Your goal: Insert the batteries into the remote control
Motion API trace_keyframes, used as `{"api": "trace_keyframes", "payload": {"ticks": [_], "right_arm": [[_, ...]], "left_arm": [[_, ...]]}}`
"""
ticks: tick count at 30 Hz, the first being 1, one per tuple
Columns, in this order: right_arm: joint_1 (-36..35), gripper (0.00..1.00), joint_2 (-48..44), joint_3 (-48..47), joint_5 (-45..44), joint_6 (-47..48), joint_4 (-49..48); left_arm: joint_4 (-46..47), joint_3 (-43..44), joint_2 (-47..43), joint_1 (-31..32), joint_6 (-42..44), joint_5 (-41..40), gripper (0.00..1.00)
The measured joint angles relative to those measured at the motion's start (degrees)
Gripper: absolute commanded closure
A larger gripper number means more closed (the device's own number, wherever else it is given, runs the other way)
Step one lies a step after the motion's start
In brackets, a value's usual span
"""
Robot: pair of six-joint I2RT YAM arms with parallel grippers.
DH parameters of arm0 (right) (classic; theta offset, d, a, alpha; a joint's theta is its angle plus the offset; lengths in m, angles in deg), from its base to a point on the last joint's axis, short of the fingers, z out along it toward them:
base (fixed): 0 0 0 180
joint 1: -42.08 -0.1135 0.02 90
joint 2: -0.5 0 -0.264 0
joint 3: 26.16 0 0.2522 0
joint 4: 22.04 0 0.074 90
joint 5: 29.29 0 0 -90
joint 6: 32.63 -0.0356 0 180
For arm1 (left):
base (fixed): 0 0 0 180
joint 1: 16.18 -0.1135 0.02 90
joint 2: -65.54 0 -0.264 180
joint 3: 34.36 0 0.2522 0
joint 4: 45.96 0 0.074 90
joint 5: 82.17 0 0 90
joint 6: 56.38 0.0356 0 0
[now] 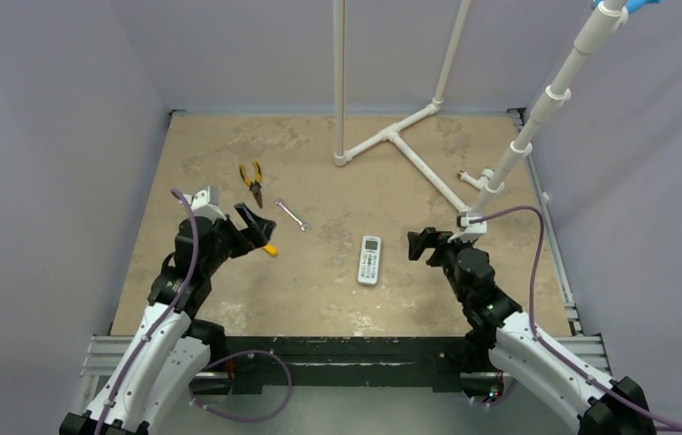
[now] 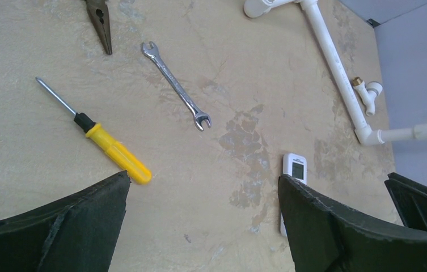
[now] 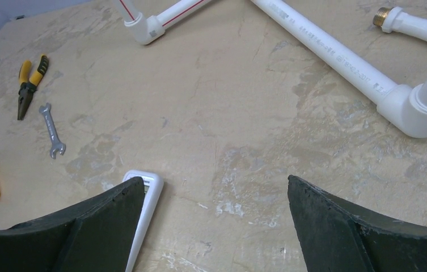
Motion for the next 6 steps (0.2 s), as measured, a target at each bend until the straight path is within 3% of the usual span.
{"api": "trace_keyframes", "payload": {"ticks": [6], "right_arm": [[0.0, 0.01, -1.57, 0.0, -0.46, 0.48, 0.83]], "left_arm": [[-0.11, -1.11, 0.0, 0.0, 0.04, -0.87, 0.0]]}}
